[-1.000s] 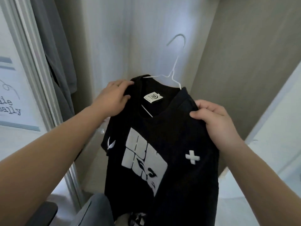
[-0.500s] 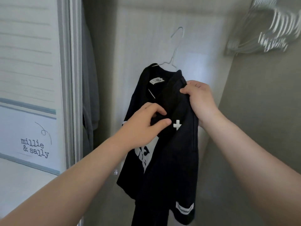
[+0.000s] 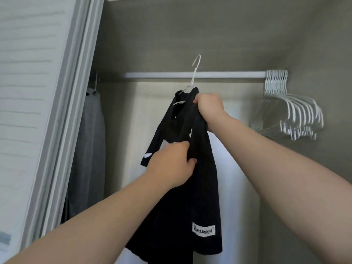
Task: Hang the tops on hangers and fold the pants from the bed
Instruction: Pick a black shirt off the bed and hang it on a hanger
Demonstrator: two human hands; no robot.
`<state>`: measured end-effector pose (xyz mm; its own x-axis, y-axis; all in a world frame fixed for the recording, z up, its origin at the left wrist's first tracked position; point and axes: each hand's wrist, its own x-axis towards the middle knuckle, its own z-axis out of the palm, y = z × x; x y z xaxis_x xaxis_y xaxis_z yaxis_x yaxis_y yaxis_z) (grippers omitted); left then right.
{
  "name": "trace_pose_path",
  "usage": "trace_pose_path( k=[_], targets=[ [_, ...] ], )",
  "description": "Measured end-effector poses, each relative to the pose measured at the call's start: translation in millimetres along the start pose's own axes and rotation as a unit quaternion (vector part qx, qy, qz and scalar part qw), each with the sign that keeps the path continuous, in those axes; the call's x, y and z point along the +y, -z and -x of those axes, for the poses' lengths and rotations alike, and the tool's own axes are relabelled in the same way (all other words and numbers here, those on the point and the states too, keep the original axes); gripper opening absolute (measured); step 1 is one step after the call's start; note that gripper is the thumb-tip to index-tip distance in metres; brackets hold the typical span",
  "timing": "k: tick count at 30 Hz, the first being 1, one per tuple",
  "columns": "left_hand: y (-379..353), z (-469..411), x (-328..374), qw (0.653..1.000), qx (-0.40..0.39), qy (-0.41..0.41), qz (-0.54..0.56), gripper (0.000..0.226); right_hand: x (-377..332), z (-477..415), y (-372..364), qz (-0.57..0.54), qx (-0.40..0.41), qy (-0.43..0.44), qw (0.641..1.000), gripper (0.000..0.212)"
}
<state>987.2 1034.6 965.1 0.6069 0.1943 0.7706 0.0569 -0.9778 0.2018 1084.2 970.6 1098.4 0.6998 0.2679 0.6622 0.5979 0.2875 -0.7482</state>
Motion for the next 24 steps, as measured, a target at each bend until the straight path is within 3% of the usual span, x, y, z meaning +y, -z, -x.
trace_pose_path(
  k=[9,14,17,24],
  targets=[
    [10.4,-53.5,-13.9,0.995,0.011,0.006,-0.103,0.019,7.1,-81.2,6.4,0.003,0.043,-0.026,0.999,0.009],
    [10.3,-59.5,-25.3,0.995,-0.007,0.01,-0.103,0.013,16.9,-93.1,10.7,0.007,0.04,-0.044,0.998,0.004],
    [8.6,-59.9,-30.9,0.995,-0.008,0.009,-0.096,0.011,19.9,-96.4,12.2,0.011,0.036,-0.048,0.998,0.014],
    [6.0,-58.3,-39.5,0.996,-0.014,0.015,-0.091,0.009,30.9,-97.0,13.3,0.038,0.048,-0.066,0.996,0.005]
  ],
)
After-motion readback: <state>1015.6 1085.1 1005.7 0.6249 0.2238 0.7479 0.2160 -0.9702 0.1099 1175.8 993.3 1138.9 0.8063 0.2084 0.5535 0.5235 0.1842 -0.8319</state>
